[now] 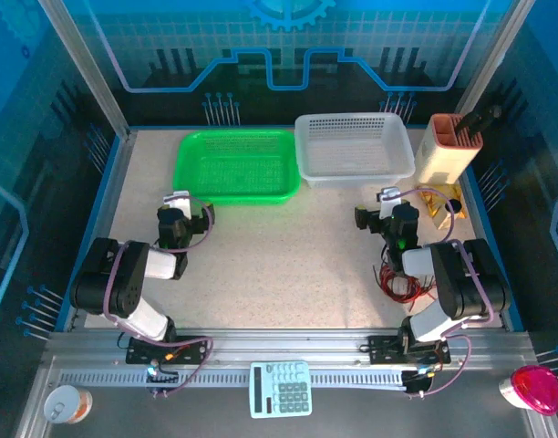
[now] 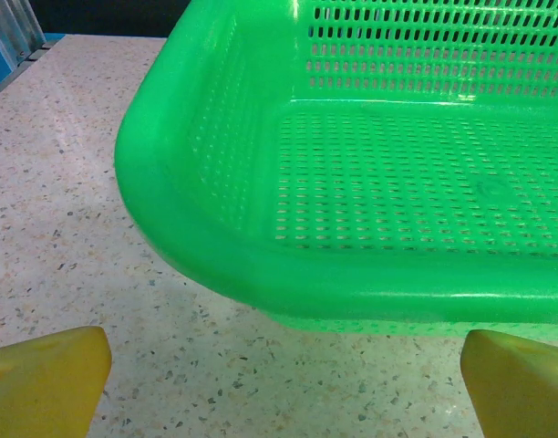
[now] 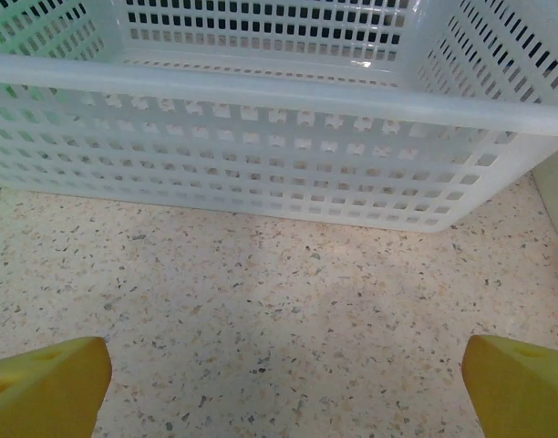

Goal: Untangle the cables

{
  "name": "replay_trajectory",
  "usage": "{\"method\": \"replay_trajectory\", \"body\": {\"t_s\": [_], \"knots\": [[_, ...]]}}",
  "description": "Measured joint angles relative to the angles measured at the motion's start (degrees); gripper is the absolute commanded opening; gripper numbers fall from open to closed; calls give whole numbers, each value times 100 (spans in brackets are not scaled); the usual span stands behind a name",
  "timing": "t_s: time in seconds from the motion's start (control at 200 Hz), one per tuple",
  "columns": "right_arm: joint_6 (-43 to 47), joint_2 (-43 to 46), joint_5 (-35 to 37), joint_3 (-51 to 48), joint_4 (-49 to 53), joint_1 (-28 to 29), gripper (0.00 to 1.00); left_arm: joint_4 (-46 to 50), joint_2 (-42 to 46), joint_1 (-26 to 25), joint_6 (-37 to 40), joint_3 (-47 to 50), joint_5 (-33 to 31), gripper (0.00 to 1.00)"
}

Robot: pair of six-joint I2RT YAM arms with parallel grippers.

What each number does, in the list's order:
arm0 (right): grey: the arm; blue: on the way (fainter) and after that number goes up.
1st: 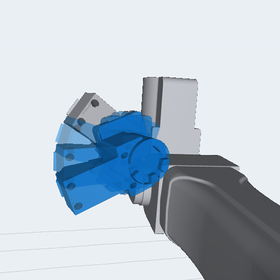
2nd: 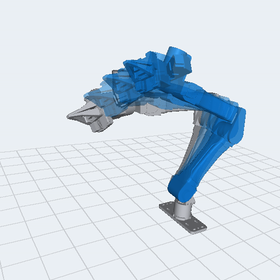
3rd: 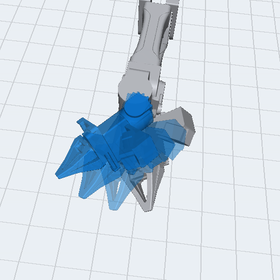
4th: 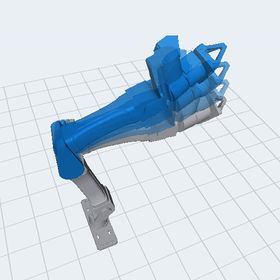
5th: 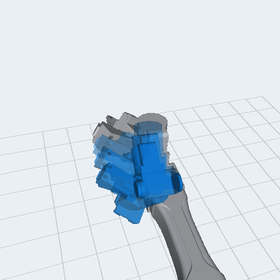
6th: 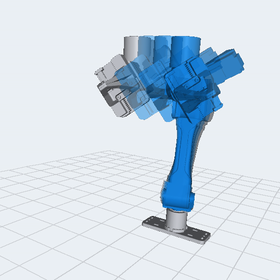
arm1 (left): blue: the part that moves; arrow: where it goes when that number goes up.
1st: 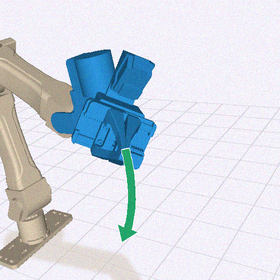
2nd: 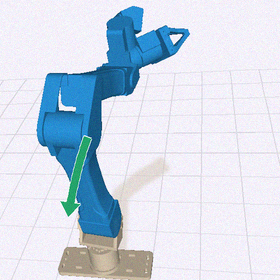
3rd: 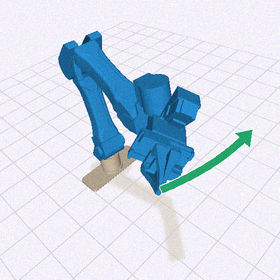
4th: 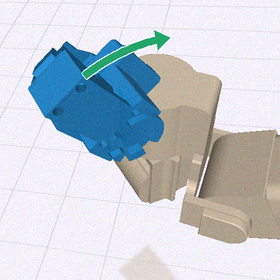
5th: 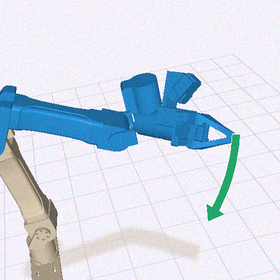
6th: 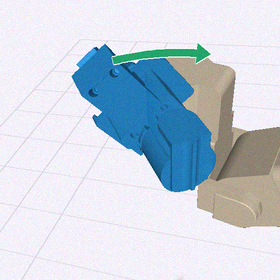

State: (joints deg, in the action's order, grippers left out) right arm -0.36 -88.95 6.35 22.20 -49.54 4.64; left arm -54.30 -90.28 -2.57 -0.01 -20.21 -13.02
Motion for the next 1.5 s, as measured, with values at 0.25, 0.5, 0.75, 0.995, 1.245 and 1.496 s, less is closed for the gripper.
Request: {"method": "replay_trajectory", "body": {"t_s": [0.25, 0.5, 0.75, 0.995, 1.245, 1.496], "knots": [[2, 0, -48, 0, 2, -20, 100, 0, 0, 0, 0, 0, 2, 99], [2, 0, -66, 0, 2, -20, 100, 0, 0, 0, 0, 0, 2, 99], [2, 0, -66, 0, 2, -20, 100, 0, 0, 0, 0, 0, 2, 99], [2, 0, -66, 0, 0, -20, 100, 0, 0, 0, 0, 0, 2, 99], [2, 0, -66, 0, 2, -20, 100, 0, 0, 0, 0, 0, 2, 99], [2, 0, -87, 0, 2, -20, 100, 0, 0, 0, 0, 0, 2, 99]]}}
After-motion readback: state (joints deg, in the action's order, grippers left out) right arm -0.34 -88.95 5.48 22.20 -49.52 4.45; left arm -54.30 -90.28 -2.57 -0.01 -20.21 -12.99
